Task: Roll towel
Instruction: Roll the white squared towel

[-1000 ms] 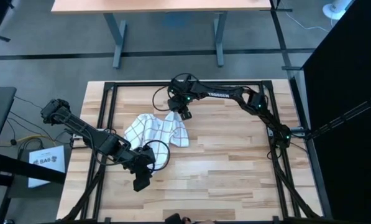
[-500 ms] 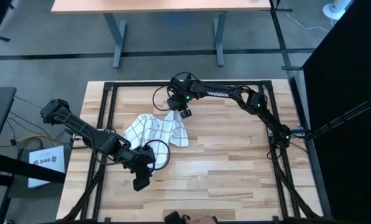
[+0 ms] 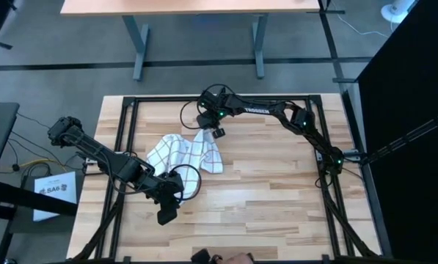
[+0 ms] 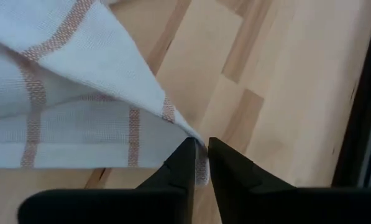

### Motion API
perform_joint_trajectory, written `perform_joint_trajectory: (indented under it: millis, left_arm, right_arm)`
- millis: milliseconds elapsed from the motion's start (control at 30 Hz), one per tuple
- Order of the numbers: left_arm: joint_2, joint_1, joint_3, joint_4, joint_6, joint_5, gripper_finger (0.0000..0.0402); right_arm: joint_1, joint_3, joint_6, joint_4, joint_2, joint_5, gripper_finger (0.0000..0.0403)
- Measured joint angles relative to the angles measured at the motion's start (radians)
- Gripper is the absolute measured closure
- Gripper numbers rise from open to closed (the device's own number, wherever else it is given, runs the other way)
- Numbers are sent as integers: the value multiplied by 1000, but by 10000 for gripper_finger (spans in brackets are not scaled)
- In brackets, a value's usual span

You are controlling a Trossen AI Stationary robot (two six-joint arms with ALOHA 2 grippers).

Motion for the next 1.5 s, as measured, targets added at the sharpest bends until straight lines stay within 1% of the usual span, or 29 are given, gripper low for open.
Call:
perform_joint_trajectory:
  millis: [67,133,233,333,400,567,667,767,833,933,1000,1100,1267,1400,1500]
  left_arm:
    - [0,0,0,0,3,0,393]
    - [0,0,0,0,8,-1,393]
    - [0,5,0,-9,11,-6,393]
    - [0,21,0,-9,24,-8,393]
    - [0,34,0,-10,41,-9,393]
    - [0,82,0,-63,91,-11,393]
    - [0,119,0,-91,135,-50,393]
    - [-21,164,0,-114,185,-109,393]
    - [-41,208,0,-115,221,-154,393]
    - [-86,271,0,-121,269,-276,393]
    - [-121,323,1,-118,310,-337,393]
    - [-160,428,1,-114,379,-370,393]
    - [-201,609,1,-113,521,-359,393]
    - [-227,748,1,-109,608,-276,393]
    - [-244,826,3,-86,665,-203,393]
  right_arm:
    - [5,0,1,12,0,-3,397]
    - [8,0,25,12,-1,-4,401]
    - [4,28,87,-60,-3,-8,402]
    - [-28,83,125,-151,-31,-27,403]
    - [-52,108,144,-179,-66,-38,403]
    - [-130,114,210,-223,-150,-71,403]
    - [-191,114,246,-267,-208,-100,403]
    - [-230,114,247,-309,-251,-102,403]
    - [-244,114,247,-330,-269,-103,403]
    - [-260,113,247,-359,-297,-106,403]
    - [-270,113,247,-375,-314,-106,403]
    - [-283,113,246,-390,-323,-106,403]
    - [-299,113,247,-401,-348,-106,403]
    - [-328,113,250,-421,-379,-105,403]
    - [-350,112,250,-422,-423,-103,403]
